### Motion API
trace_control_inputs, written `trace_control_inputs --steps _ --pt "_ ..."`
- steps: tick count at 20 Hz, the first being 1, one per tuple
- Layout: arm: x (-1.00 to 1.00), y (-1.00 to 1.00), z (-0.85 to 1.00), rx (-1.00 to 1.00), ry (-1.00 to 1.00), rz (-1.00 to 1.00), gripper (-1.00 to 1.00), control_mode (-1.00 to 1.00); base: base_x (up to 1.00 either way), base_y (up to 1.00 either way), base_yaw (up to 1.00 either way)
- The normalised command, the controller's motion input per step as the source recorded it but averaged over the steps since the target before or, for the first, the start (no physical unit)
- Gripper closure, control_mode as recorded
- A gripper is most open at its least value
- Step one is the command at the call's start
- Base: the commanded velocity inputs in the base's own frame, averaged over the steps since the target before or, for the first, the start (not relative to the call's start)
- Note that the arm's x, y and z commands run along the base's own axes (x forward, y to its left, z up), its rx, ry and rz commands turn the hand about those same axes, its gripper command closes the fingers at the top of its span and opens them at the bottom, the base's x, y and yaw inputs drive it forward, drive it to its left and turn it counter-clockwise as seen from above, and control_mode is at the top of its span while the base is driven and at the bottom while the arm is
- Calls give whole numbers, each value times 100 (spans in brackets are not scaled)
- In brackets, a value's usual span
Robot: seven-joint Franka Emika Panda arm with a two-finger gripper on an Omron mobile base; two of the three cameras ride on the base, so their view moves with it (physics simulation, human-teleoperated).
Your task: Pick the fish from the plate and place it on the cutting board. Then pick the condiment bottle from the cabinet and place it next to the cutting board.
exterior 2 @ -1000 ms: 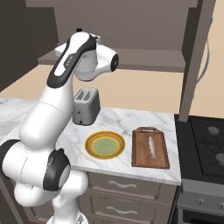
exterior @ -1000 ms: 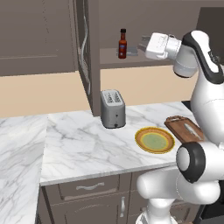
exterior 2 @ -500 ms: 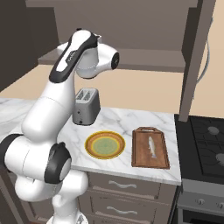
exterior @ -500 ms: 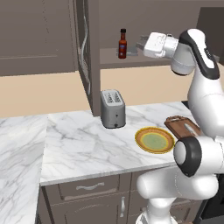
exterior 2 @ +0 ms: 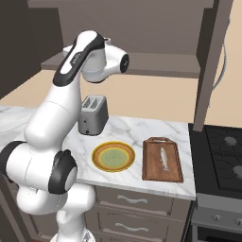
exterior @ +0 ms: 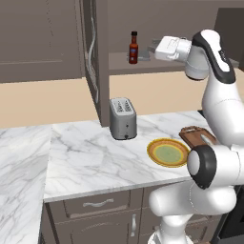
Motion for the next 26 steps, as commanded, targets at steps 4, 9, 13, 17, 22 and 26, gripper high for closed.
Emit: trace_control_inputs --steps 4,9,13,17,22,26 --pt "6 2 0 1 6 -1 -100 -100 0 0 0" --pt "2 6 0 1 1 0 -100 -100 0 0 0" --pt "0 9 0 1 0 0 -100 -100 0 0 0" --pt "2 6 0 0 0 0 -100 -100 0 0 0" --pt "15 1 0 0 0 0 -100 -100 0 0 0" --pt "26 0 -1 0 0 0 -100 -100 0 0 0"
